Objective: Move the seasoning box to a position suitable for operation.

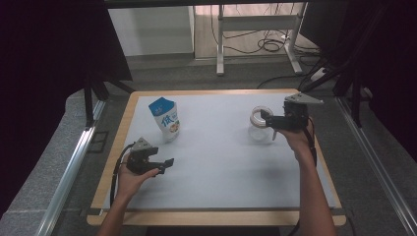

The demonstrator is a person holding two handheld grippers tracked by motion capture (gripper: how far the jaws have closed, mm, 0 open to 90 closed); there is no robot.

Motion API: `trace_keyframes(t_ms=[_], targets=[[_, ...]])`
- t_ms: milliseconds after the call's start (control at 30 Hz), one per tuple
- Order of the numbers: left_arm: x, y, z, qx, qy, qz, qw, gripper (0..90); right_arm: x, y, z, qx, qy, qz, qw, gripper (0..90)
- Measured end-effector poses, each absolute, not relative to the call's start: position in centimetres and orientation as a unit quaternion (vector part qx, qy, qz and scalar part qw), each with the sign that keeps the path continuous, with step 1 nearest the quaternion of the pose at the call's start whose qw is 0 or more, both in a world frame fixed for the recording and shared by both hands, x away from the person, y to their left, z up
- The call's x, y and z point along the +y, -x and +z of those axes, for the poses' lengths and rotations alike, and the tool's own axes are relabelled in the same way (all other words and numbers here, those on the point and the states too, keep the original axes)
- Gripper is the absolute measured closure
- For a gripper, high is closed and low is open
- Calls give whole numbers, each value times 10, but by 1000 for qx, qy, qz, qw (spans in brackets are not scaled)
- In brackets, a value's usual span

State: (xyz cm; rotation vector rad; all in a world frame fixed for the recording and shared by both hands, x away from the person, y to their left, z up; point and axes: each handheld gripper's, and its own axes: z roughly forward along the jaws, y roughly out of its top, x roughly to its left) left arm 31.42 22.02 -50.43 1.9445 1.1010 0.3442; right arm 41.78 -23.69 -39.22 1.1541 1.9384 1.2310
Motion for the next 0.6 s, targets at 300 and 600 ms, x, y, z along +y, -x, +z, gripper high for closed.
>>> trace_keyframes(t_ms=[300, 600], targets=[[216, -317, -506, 435, -783, 136, 424, 172, -242, -444, -411, 745, -446, 429, 246, 66], [216, -320, -508, 437, -784, 134, 420, 172, -225, -473, -443, 764, -446, 411, 219, 50]])
